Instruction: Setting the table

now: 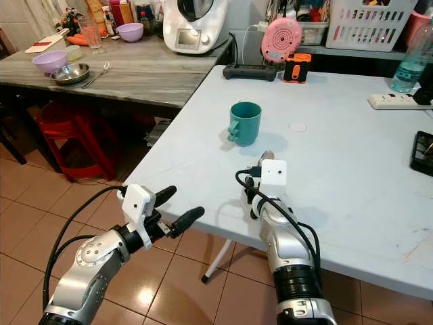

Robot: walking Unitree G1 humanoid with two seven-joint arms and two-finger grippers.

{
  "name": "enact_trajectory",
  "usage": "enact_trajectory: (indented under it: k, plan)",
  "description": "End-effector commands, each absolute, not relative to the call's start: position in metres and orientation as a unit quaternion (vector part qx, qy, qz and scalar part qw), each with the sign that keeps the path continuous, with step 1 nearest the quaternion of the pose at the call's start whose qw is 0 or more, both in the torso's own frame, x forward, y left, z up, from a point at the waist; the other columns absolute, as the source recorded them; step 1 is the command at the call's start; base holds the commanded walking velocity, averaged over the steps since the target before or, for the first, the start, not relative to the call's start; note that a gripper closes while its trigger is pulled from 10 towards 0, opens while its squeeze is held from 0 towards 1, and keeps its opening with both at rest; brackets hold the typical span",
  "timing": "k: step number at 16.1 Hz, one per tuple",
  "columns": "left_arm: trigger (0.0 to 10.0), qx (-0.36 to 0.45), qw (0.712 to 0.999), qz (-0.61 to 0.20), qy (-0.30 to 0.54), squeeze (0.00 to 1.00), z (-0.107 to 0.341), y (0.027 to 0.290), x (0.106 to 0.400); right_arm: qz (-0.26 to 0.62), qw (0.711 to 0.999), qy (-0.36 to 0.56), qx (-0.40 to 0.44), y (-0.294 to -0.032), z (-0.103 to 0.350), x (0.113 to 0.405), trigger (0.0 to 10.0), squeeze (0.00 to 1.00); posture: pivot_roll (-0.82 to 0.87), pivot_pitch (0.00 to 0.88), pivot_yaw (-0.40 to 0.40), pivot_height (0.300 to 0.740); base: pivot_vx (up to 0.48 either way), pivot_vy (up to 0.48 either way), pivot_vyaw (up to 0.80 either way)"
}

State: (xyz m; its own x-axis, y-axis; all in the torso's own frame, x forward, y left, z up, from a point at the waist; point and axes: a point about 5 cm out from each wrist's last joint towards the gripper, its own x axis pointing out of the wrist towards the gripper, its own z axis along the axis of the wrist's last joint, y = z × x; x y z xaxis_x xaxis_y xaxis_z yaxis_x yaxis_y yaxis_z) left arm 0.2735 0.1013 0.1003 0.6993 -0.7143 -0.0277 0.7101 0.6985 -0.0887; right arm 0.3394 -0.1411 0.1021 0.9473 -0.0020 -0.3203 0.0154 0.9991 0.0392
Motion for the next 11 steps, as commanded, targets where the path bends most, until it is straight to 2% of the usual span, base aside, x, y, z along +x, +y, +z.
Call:
enact_trajectory:
  k: [1, 11]
  plan:
    - [10.0, -0.030, 0.917, -0.397, 0.032, 0.00, 0.1013, 0.1027, 0.2714, -0.002, 0.979, 0.202, 0.012, -0.1392, 0.0877, 0.3354, 0.0, 0.00, -0.12, 0.070, 0.075, 0.740, 0.000, 0.000, 0.00]
    - [10.0, -0.014, 0.912, -0.409, 0.031, 0.00, 0.1007, 0.1020, 0.2702, -0.016, 0.975, 0.220, 0.008, -0.1434, 0.0792, 0.3325, 0.0, 0.00, -0.12, 0.071, 0.080, 0.740, 0.000, 0.000, 0.00]
